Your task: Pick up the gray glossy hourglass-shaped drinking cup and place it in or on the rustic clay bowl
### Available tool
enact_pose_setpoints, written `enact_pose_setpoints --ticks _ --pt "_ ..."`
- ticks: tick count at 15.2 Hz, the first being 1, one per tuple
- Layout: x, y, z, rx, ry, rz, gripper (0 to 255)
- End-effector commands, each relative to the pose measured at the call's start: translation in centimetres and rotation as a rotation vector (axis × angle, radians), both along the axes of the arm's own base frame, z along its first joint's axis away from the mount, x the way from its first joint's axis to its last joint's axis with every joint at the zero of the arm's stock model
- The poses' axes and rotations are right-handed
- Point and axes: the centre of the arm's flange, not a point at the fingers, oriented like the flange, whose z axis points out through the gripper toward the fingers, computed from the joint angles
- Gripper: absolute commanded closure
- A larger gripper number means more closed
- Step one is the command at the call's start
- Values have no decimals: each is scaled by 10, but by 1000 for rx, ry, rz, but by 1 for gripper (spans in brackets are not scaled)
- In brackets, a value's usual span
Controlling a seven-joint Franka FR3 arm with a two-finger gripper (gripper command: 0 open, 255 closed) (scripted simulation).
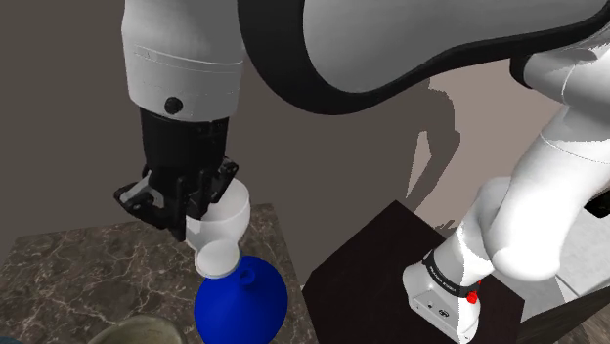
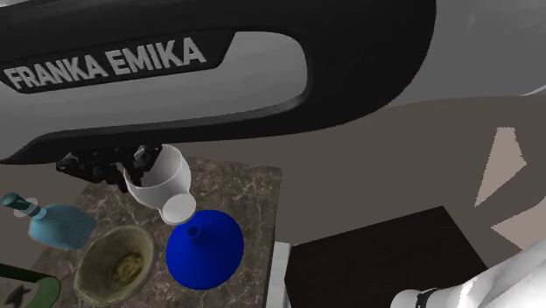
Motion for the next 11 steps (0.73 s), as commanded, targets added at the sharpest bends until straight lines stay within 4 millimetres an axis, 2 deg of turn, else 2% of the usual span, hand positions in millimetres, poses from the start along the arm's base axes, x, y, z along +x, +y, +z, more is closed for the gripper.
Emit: enact_pose_setpoints --ticks 1,11 --pt "-9 22 3 0 -1 -4 255" --pt "-49 146 25 0 -1 -4 255"
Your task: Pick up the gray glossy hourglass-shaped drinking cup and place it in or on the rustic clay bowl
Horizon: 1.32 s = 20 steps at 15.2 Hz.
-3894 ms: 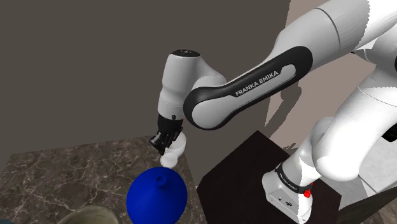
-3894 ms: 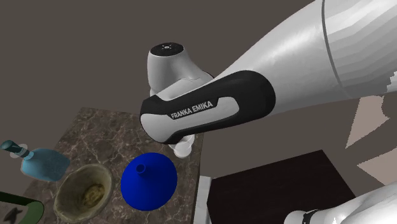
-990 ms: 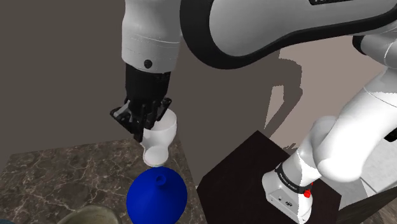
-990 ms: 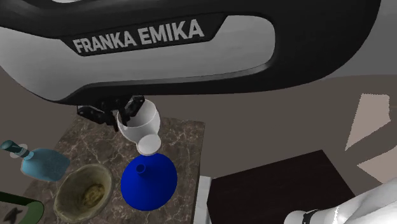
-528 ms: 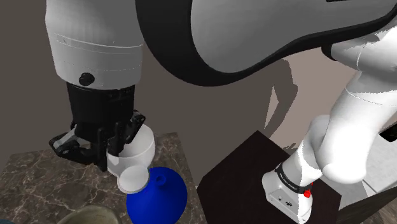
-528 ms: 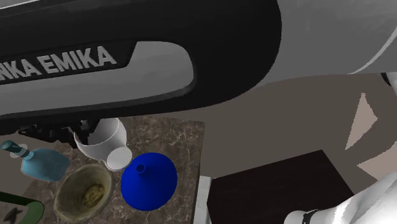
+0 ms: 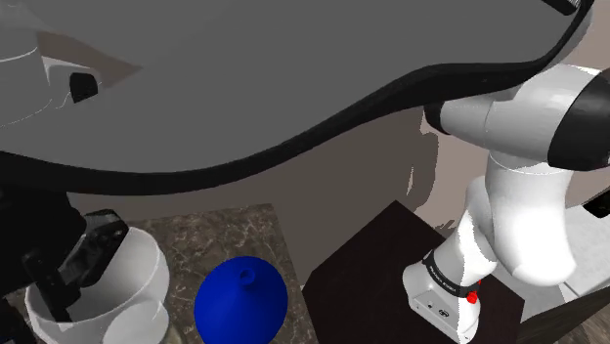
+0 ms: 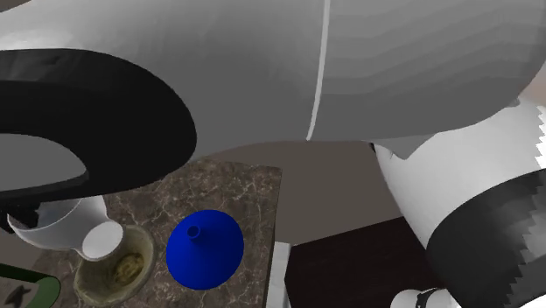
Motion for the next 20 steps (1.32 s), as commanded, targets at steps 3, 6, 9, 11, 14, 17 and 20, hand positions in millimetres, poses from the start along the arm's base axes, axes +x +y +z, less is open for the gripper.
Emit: enact_pose_setpoints --ticks 3,6,9,11,14,17,20 --pt "-15 40 0 -1 -1 -3 255" --pt "-15 40 -16 -1 -1 -3 255" --pt "-15 40 -31 -1 -1 -3 255" --pt "-15 40 -42 -1 -1 -3 255" --pt "-15 40 -58 -1 -1 -3 255" --pt "-15 40 -74 -1 -1 -3 255" --pt "-15 40 -89 -1 -1 -3 255"
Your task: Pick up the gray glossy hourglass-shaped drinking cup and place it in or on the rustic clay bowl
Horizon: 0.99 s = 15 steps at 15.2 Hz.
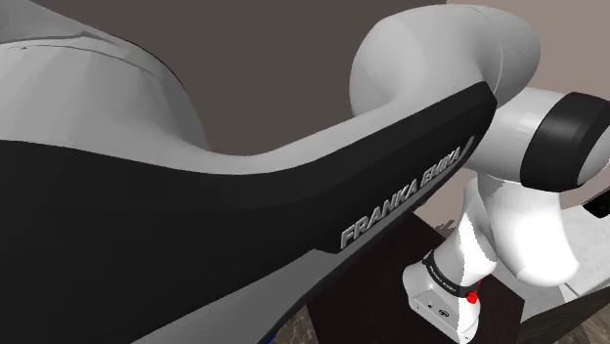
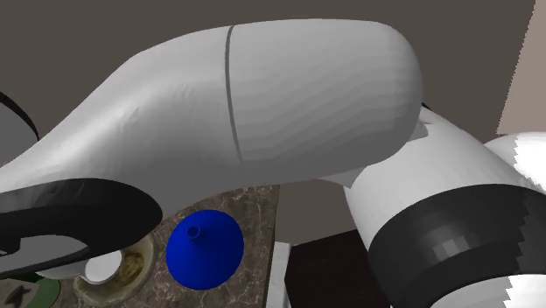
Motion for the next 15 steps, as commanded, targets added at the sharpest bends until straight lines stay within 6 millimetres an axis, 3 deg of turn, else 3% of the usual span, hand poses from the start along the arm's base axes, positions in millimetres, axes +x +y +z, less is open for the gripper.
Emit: enact_pose_setpoints --ticks 1,6,14,15 --pt "1 0 -13 1 0 0 255" --pt "1 0 -41 1 0 0 255" --pt "1 0 -41 1 0 0 255" --pt "1 0 -41 1 0 0 0"
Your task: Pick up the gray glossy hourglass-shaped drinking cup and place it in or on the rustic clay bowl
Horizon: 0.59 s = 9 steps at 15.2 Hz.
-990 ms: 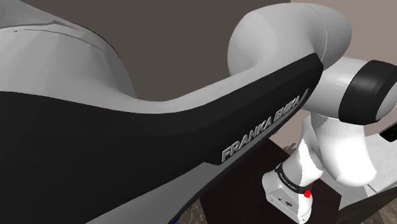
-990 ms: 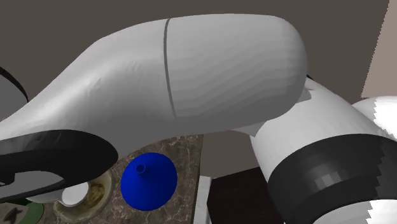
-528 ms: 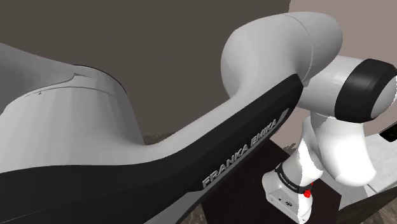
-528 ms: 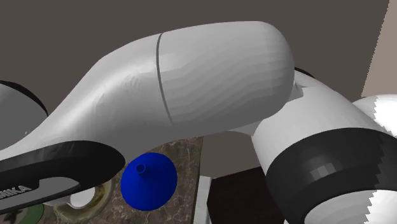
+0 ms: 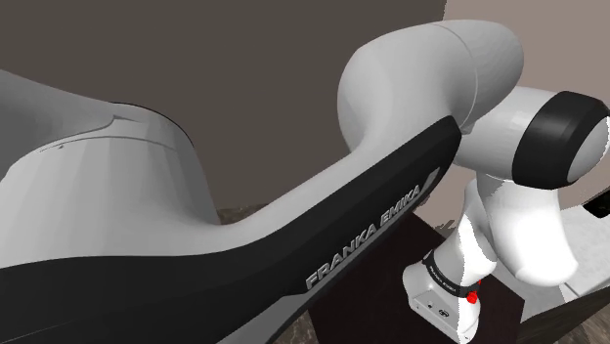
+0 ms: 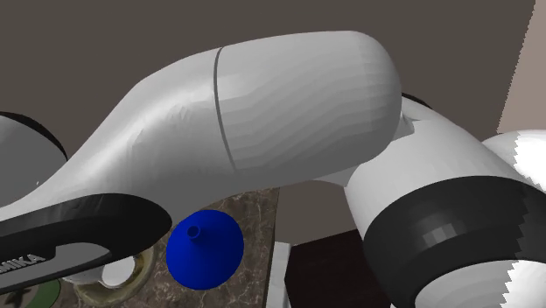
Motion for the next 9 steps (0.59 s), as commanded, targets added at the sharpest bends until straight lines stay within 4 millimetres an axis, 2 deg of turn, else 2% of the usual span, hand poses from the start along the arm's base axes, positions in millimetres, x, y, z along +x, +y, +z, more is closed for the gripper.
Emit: enact_pose_setpoints --ticks 1,5,9 --pt "0 0 0 0 0 0 0" --pt "0 0 0 0 0 0 0" --pt "4 -7 50 0 0 0 0"
